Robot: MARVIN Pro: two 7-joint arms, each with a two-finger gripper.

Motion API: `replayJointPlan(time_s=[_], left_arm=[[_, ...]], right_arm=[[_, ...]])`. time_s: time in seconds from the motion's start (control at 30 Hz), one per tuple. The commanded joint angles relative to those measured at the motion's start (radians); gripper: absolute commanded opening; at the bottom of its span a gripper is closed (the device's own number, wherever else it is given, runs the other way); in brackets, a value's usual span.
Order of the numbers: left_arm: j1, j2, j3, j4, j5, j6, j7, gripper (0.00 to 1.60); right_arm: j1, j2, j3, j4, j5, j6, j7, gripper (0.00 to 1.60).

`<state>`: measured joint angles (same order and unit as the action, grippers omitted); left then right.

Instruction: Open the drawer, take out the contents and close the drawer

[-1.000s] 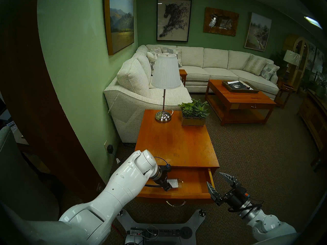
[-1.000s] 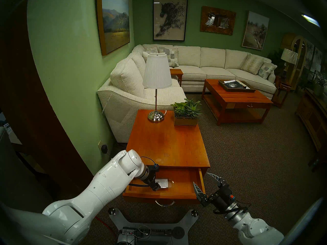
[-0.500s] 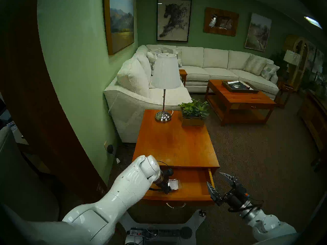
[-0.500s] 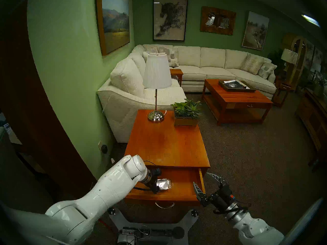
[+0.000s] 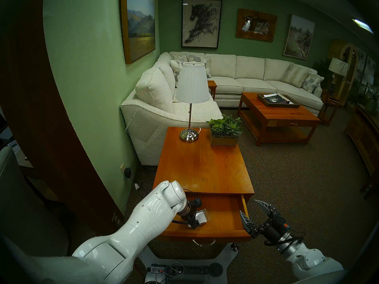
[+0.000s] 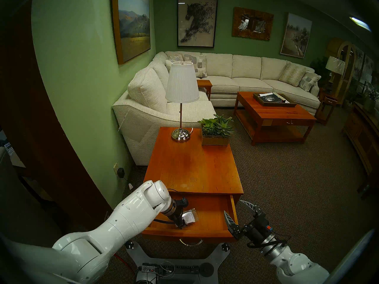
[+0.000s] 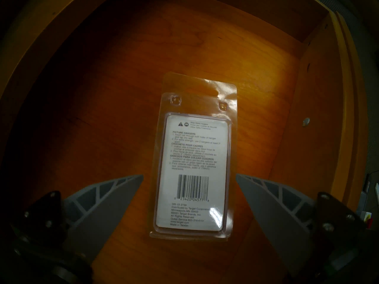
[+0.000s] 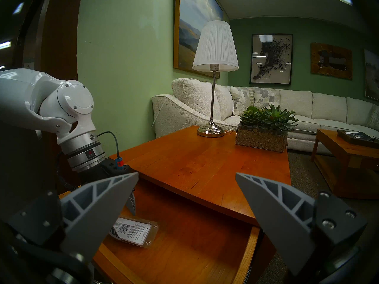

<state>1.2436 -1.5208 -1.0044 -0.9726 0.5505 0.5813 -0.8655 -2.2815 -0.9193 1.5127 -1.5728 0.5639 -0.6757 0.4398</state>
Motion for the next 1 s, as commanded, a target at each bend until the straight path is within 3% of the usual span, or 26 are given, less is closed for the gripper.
replayJointPlan(time_s=[0.0,0.13,0.17,0.2,0.3,0.37,0.43,0.47,0.5,0.97], left_arm=[[-0.034,-0.006,-0.007,-0.005,-0.001,-0.006,0.000,1.47],[-0.037,-0.008,-0.008,0.002,0.000,-0.010,0.002,1.41],[-0.038,-0.010,-0.009,0.005,0.001,-0.013,0.004,1.29],[-0.038,-0.010,-0.009,0.005,0.001,-0.013,0.004,1.29],[-0.034,-0.008,-0.011,-0.010,0.001,-0.008,-0.001,0.82],[-0.030,-0.004,-0.013,-0.028,-0.002,-0.004,-0.008,0.67],[-0.025,0.001,-0.016,-0.051,-0.006,-0.001,-0.018,0.33],[-0.022,0.004,-0.017,-0.065,-0.007,0.002,-0.024,0.08],[-0.017,0.011,-0.019,-0.087,-0.011,-0.003,-0.037,0.00],[-0.017,0.058,-0.040,-0.271,-0.069,-0.027,-0.191,0.00]], right_arm=[[0.003,0.004,0.007,-0.026,-0.002,-0.008,0.001,1.60],[0.003,0.004,0.007,-0.026,-0.002,-0.008,0.001,1.60],[0.003,0.004,0.007,-0.026,-0.002,-0.008,0.001,1.60],[0.003,0.004,0.007,-0.026,-0.002,-0.008,0.001,1.60],[0.003,0.004,0.007,-0.025,-0.002,-0.008,0.001,1.60],[0.003,0.004,0.007,-0.025,-0.002,-0.008,0.001,1.60],[0.004,0.004,0.006,-0.025,-0.002,-0.008,0.001,1.60],[0.004,0.004,0.006,-0.025,-0.002,-0.008,0.001,1.60],[0.004,0.004,0.006,-0.024,-0.002,-0.008,0.001,1.60],[0.007,0.004,0.004,-0.020,-0.001,-0.008,0.002,1.60]])
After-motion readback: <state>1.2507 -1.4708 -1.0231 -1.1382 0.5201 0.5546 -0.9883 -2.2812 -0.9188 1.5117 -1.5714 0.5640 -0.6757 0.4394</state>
